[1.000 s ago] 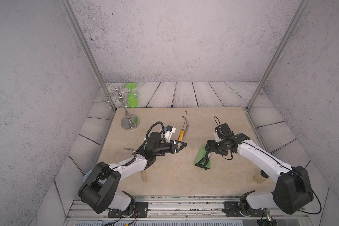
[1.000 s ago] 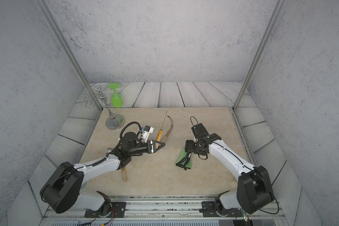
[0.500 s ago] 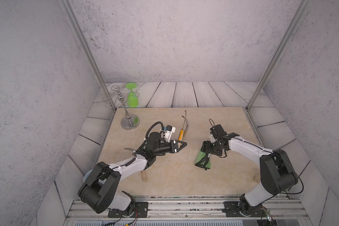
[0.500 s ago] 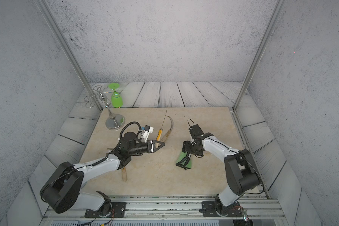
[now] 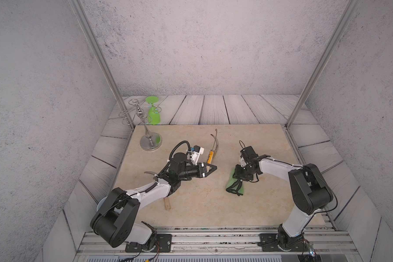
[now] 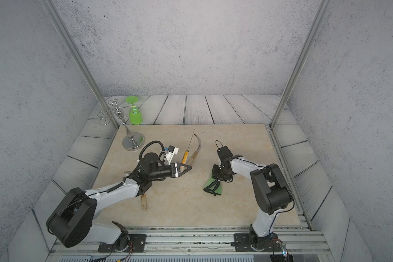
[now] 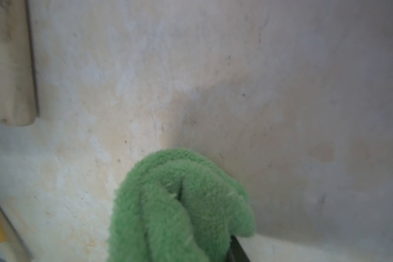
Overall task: Wipe small sickles with rags
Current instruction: Pick up the rag from the center of the board.
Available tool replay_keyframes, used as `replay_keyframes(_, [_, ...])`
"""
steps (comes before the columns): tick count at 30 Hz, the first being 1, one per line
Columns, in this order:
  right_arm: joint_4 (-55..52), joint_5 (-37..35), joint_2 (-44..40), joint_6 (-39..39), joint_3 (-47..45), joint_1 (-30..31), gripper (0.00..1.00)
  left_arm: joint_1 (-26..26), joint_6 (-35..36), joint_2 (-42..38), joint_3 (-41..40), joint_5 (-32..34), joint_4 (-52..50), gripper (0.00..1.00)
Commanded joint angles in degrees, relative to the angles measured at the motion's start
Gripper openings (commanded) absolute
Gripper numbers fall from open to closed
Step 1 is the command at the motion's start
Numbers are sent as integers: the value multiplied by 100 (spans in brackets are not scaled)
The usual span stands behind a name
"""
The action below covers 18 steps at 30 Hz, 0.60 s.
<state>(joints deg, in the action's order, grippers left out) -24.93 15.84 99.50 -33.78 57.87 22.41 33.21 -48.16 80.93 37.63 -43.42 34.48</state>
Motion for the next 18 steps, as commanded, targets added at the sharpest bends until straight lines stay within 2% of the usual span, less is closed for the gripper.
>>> replay_keyframes(1, [96,100,110,73,-4,-35,27,-31,-115,-165,79,-207,294,0])
replay_keyframes(6, [42,198,-194,255,32,-73,19,-8,-331,-169,-68,-470,610,0])
replay_keyframes(12, [-303,297,-854,496,293,-252,17,121,-428,-503,-335,-615,662,0])
replay_keyframes(18, [-665,457,-1317,700,926,-481,17,465,-466,-719,-536,-625,658,0])
